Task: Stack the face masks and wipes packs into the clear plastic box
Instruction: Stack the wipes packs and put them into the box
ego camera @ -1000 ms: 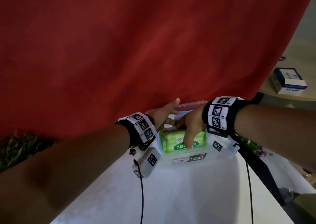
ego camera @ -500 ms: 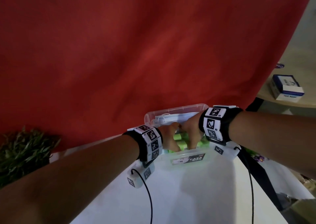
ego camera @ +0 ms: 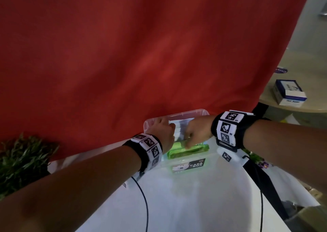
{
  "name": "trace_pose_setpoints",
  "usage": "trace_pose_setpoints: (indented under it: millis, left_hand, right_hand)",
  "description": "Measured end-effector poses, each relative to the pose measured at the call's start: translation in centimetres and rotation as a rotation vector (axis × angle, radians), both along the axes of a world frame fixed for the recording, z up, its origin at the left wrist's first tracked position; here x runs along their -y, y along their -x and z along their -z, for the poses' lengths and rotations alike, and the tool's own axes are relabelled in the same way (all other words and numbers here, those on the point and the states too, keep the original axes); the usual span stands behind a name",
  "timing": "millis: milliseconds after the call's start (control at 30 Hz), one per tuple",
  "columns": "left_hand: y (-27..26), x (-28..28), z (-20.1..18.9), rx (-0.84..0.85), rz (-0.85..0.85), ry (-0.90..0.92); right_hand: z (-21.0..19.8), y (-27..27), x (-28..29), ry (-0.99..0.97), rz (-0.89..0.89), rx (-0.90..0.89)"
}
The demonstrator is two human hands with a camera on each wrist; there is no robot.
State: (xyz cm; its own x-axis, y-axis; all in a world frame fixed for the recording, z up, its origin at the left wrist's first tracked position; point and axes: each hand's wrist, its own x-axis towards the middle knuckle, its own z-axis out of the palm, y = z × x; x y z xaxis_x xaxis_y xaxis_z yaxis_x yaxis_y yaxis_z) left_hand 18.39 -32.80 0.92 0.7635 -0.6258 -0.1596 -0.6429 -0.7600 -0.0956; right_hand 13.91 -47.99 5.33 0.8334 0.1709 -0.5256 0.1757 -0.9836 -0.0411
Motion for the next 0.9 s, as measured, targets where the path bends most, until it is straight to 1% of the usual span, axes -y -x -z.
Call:
trace_pose_setpoints:
  millis: [33, 67, 133, 167, 267, 433, 533, 633, 733, 800, 900]
  left_hand:
    - [0.0, -0.3, 0.2, 0.06, 0.029, -0.021]
    - [-0.2, -0.6, 0.4, 0.057, 0.029, -0.024]
    - [-0.4, -0.7, 0.8, -0.026, -0.01, -0.033]
    - [-0.7, -0.6, 1.0, -0.048, -0.011, -0.063]
    - [-1.1, -0.1, 0.9, -0.067, 0.001, -0.148]
    - [-0.7, 0.0, 0.4, -0.032, -0.026, -0.129]
    - [-0.6, 0.2, 0.5, -0.04, -0.025, -0.117]
    - [-0.4, 0.6, -0.5, -0.037, -0.031, -0.141]
    - [-0.4, 0.5, -1.3, -0.018, -0.068, -0.142]
    - [-0.4, 0.4, -1.4, -0.019, -0.074, -0.097]
    - [-0.3, 0.2, -1.1, -0.018, -0.064, -0.051]
  right_hand:
    - [-0.2, -0.2, 0.3, -0.028, 0.01, 0.071]
    - [-0.4, -0.5, 0.7, -0.039, 0.024, 0.149]
    - [-0.7, -1.1, 1.4, 0.006, 0.02, 0.269]
    - [-0.7, -1.4, 1.6, 0.064, 0.013, 0.29]
    - [-0.6, -1.8, 1.4, 0.173, -0.018, 0.261]
    - [-0.1, -2.5, 1.2, 0.192, -0.067, 0.178]
    - [-0.2, -2.5, 0.9, 0.223, -0.101, 0.19]
    - [-0.4, -2.5, 0.7, 0.212, -0.109, 0.255]
    - [-0.7, -2.4, 1.0, 0.211, -0.143, 0.269]
    - [-0.8, -2.4, 1.2, 0.18, -0.141, 0.24]
    - [-0.7, -2.2, 1.1, 0.115, -0.17, 0.127]
